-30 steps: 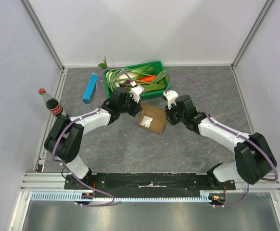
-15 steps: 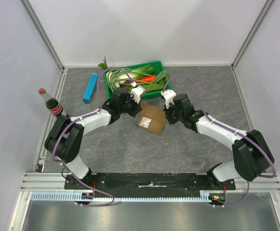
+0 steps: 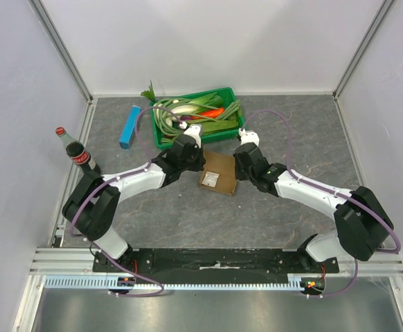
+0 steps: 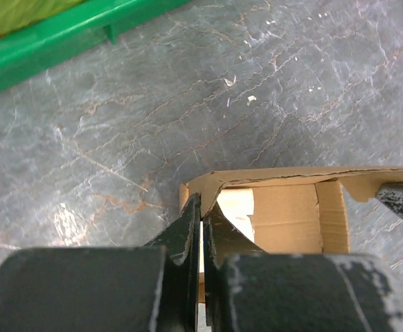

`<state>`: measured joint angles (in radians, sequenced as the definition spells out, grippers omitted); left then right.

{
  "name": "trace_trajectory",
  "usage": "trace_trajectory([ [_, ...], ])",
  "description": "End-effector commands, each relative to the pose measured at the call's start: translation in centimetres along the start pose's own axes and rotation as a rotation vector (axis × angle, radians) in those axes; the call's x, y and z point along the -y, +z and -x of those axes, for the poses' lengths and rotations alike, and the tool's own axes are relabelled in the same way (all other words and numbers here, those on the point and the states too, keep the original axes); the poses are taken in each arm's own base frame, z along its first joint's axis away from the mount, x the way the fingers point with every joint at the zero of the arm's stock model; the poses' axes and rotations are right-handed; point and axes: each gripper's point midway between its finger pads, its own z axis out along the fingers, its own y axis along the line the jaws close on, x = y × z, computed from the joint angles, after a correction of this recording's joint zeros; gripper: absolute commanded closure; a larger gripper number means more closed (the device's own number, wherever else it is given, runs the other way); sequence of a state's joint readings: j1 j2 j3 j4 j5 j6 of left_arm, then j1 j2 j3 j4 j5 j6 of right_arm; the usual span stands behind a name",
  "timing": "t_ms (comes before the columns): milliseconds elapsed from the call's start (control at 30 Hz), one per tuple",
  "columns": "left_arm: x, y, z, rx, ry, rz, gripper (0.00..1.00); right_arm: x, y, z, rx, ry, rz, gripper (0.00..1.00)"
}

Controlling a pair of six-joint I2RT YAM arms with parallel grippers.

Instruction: Fold the paper box

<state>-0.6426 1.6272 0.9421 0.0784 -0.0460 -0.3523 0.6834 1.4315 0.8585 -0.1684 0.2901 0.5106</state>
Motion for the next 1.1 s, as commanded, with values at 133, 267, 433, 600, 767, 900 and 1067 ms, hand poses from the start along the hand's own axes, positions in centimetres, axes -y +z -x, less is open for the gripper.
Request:
trace_trajectory([
  [133,-0.4,-2.2,0.2,0.147,-0.23,0.229,0.98,1.1,-1.1,2.6,0.172,0.349,-0.188,1.0],
  [267,1.1,-2.7,-0.1,0.189,-0.215,0.255,0.98,1.4,-1.4,1.9,0.203,0.38,-0.227,1.0],
  [433,1.7,-2.7,-1.0,0.207,-0.204,0.261,0.98,3.0,-1.5,0.3,0.233,0.307,-0.279,1.0],
  [600,2.1,-3.1,-2.3,0.234,-0.185,0.244,0.98,2.1,-2.1,-0.5,0.298,0.299,-0.163,1.0],
  [767,2.4,-3.2,-3.6,0.223,-0.168,0.246,0.98,2.4,-2.5,-1.7,0.329,0.273,-0.129,1.0],
  [900,2.4,-3.4,-4.1,0.221,-0.163,0.248,0.98,2.6,-2.7,-2.4,0.34,0.256,-0.123,1.0],
  [1067,2.6,-3.4,-5.5,0.21,-0.148,0.257,0.98,2.6,-3.5,-3.1,0.376,0.26,-0.101,1.0],
])
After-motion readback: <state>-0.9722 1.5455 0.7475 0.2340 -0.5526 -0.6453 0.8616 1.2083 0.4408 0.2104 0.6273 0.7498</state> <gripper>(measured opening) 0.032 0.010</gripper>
